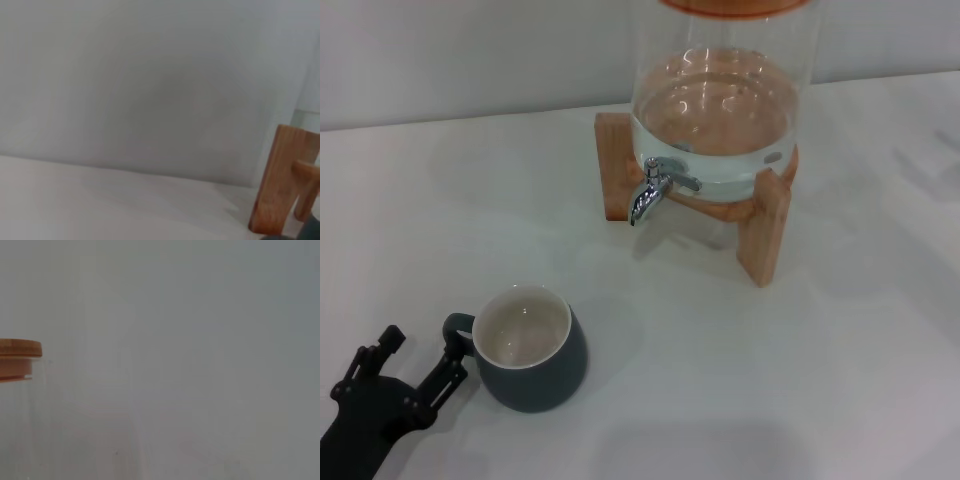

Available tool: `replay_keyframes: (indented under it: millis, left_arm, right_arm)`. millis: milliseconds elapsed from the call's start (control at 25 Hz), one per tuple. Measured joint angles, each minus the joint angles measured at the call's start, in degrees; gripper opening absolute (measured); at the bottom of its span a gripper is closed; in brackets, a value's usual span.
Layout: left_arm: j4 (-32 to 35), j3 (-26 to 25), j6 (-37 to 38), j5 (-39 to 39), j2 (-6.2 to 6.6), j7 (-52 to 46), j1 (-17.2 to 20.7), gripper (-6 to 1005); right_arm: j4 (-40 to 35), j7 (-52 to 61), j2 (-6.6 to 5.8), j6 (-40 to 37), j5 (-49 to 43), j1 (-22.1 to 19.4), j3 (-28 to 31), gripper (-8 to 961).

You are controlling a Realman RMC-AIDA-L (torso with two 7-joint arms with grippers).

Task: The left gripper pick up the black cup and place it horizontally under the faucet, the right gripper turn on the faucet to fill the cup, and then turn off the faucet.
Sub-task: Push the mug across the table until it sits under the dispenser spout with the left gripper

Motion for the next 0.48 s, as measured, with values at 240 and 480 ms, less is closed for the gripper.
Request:
replay_keyframes:
  millis: [240,480]
  left_arm:
    - [-0.55,-0.31,0.30,0.47,0.14,0.00,-0.09,892]
    - [-0.28,-0.35,0.76,0.19,0.32,-0.47,-0.63,892]
  right_arm:
    - [0.00,0.00,0.13,-0.50,-0.01,0.05,0.00,810]
    - [-0.01,0.00,0.16,-0.51,-0.06,-0.06,0.00,810]
